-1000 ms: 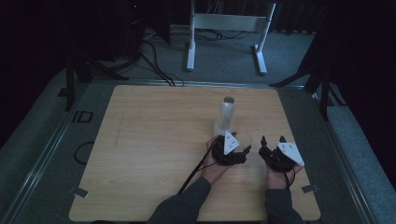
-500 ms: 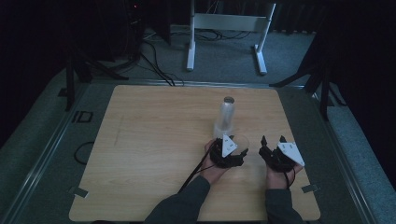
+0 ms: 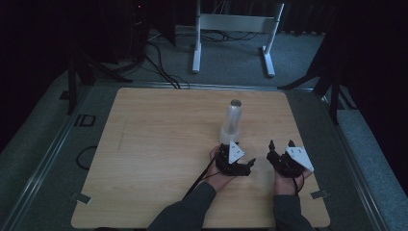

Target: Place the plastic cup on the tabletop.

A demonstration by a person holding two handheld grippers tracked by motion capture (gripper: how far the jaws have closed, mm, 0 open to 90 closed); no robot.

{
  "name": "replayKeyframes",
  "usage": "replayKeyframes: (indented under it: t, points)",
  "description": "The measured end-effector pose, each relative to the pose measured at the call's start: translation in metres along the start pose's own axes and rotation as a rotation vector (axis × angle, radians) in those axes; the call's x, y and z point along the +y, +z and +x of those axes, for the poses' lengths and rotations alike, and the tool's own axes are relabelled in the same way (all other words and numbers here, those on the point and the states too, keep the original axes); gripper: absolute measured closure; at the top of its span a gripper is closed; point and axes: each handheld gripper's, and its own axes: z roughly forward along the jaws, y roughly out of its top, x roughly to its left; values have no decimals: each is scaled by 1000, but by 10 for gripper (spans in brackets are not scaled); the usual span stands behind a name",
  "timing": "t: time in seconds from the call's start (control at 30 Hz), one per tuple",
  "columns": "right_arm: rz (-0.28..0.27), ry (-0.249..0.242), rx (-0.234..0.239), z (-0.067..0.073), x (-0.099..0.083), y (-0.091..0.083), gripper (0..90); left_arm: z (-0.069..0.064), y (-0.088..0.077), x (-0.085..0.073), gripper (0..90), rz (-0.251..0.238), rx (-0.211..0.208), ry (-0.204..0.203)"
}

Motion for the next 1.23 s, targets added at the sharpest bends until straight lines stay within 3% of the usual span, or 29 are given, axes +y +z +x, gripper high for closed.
replayKeyframes:
  t: [0.37,0.57,0.8,1.23]
  points:
    - [1,0,1,0,0,0,306,7,-9,-5,91,44,-44,-29]
    - [4,5,1,0,0,0,305,12,-21,-12,87,58,-33,-18]
    - [8,3,3,0,-1,1,303,17,-33,-18,93,56,-38,-18]
    - [9,6,5,0,-1,3,303,16,-37,-22,109,48,-46,-28]
